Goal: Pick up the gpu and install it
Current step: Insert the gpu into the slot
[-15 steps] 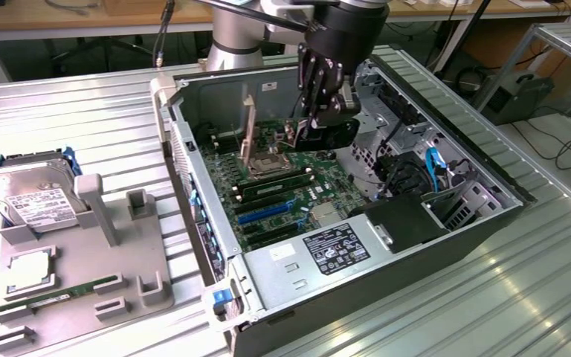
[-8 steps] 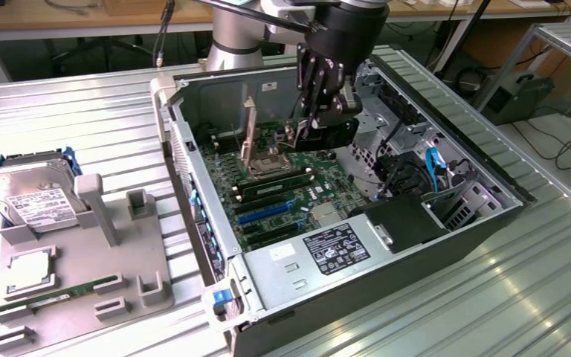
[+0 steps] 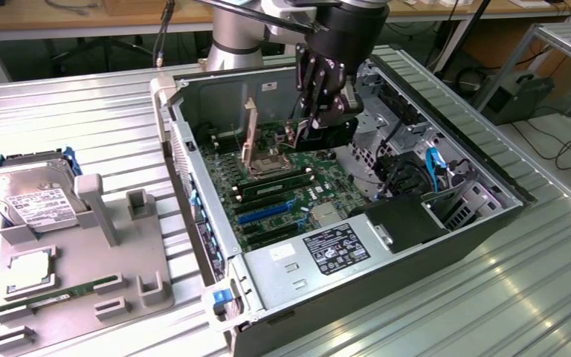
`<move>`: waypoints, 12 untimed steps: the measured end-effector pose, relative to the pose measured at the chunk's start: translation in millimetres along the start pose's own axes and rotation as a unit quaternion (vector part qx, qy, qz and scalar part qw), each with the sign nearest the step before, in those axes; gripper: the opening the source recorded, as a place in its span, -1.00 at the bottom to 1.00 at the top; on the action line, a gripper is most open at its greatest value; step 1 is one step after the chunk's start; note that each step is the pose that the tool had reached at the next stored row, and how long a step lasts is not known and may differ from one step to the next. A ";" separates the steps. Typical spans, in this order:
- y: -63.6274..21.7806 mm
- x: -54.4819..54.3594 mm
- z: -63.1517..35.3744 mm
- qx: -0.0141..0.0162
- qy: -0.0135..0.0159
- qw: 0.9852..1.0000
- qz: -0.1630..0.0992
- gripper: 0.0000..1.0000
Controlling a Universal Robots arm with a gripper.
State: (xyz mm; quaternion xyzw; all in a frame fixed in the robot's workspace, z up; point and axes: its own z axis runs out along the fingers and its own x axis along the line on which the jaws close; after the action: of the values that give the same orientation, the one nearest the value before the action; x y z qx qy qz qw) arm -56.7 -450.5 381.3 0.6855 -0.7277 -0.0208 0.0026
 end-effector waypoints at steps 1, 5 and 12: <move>0.0 0.0 0.0 0.000 0.000 1.000 -0.003 -0.48; 0.0 0.0 0.0 0.000 0.001 1.000 -0.020 -0.48; 0.0 0.0 0.0 -0.001 0.001 0.999 -0.038 -0.48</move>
State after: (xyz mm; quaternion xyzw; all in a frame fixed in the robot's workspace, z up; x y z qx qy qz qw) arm -56.7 -450.5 381.2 0.7124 -0.7014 -0.0207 0.0034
